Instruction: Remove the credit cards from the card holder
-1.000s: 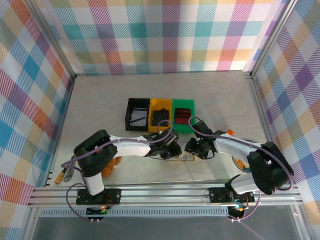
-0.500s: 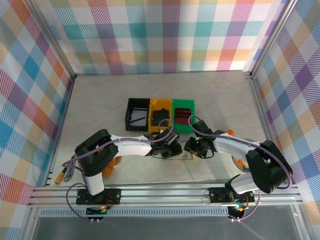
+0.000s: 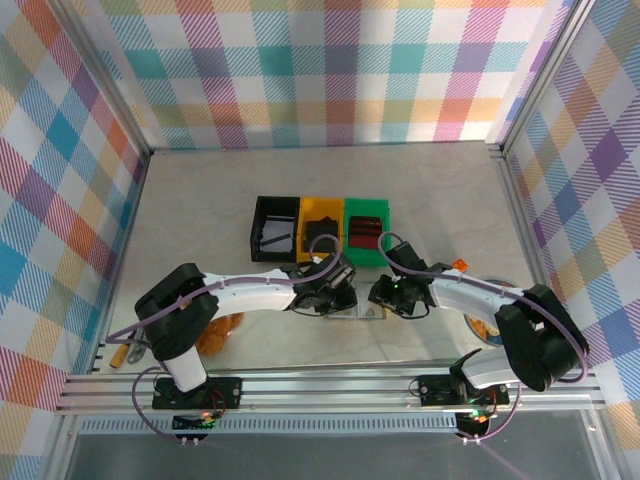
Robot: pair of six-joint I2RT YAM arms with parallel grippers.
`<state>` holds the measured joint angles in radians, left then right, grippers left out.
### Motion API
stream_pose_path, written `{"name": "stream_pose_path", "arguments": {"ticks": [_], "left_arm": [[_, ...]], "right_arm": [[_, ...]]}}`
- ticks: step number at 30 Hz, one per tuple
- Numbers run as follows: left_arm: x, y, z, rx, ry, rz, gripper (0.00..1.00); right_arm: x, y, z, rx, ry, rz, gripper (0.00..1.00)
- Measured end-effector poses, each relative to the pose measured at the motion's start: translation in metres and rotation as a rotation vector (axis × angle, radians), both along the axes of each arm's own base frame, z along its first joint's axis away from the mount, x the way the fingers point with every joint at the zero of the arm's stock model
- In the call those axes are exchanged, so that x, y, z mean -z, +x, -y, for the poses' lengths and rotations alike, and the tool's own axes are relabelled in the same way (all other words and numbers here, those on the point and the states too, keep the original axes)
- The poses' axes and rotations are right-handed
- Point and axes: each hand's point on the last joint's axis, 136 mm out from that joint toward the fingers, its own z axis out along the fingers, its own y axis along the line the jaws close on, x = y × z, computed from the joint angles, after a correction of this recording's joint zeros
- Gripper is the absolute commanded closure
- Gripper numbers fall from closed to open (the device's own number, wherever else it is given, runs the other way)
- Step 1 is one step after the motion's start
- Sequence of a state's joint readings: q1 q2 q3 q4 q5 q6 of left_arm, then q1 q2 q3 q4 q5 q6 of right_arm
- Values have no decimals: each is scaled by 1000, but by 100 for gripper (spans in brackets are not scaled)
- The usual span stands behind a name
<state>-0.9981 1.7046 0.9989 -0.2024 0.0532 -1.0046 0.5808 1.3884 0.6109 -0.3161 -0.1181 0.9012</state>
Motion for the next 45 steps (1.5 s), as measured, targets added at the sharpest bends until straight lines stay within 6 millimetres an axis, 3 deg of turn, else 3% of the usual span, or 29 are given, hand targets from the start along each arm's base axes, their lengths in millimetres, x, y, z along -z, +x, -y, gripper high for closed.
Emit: {"name": "stream_pose_path", "arguments": {"ticks": [6, 15, 29, 33, 45], "left_arm": [[-25, 9, 17, -3, -105, 51, 69], [-49, 22, 43, -59, -275, 73, 69], [-18, 15, 31, -115, -226, -5, 70], [-6, 13, 29, -132, -208, -30, 74], [7, 10, 19, -157, -154, -52, 75]], "right_arm": [[0, 0, 1, -3, -4, 1, 69], [-10, -3, 3, -2, 4, 17, 68], [2, -8, 11, 5, -58, -38, 68], [3, -8, 11, 6, -66, -50, 68], [3, -8, 11, 5, -66, -52, 68]]}}
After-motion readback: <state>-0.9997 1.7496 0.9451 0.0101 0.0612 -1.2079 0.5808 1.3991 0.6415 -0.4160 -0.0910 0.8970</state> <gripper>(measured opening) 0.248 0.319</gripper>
